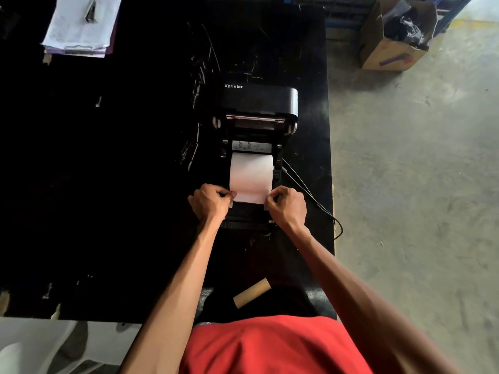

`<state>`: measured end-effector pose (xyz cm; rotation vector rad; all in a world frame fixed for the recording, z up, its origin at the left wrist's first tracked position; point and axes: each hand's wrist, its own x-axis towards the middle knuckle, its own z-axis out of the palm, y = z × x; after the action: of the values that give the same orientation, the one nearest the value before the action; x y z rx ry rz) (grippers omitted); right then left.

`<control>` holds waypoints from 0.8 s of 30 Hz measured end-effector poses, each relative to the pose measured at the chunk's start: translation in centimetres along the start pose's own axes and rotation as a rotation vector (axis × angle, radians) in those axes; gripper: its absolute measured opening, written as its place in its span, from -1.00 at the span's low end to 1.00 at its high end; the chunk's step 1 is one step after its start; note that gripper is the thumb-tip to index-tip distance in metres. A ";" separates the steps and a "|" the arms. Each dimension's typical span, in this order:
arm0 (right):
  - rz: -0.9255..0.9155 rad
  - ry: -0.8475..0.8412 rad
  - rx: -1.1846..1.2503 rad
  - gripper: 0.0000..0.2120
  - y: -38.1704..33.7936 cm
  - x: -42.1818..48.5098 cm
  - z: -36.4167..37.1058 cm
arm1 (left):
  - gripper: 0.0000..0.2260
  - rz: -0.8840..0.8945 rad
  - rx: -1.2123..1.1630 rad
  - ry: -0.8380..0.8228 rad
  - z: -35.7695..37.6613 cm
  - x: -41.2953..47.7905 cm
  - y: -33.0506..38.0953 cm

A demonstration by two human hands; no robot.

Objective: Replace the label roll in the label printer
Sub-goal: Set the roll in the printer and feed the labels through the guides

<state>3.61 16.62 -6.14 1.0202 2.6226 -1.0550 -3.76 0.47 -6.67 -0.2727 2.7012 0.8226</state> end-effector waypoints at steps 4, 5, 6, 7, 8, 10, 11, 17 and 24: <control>0.022 0.000 0.032 -0.89 0.0 0.0 0.1 | -0.80 -0.021 -0.013 0.001 0.1 0.2 0.0; 0.033 -0.010 0.039 -0.89 0.0 0.1 0.1 | -0.80 -0.037 -0.039 -0.017 0.2 0.4 -0.1; 0.032 -0.024 0.039 -0.90 0.0 0.2 0.0 | -0.81 -0.043 -0.059 -0.044 0.2 0.6 -0.3; 0.019 -0.044 0.031 -0.89 0.1 0.4 -0.1 | -0.82 -0.031 -0.066 -0.075 0.2 0.8 -0.6; 0.002 -0.062 0.015 -0.88 0.1 0.6 -0.2 | -0.83 -0.005 -0.064 -0.106 0.2 1.0 -0.9; -0.027 -0.085 -0.017 -0.88 0.3 1.0 -0.4 | -0.84 0.059 -0.032 -0.153 -0.2 1.4 -1.4; -0.038 -0.094 -0.028 -0.88 0.4 1.1 -0.5 | -0.84 0.090 0.003 -0.167 -0.4 1.4 -1.5; -0.038 -0.143 -0.070 -0.92 0.1 1.9 -0.4 | -0.77 0.418 0.186 0.120 -1.1 -1.0 -1.3; -0.065 -0.105 -0.146 -0.86 -0.2 1.8 0.0 | -0.57 0.718 0.459 0.049 2.0 -5.4 -3.8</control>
<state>2.15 17.53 -6.66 0.8312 2.6182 -0.8887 2.73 -0.97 -8.35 0.8226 2.9385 0.3128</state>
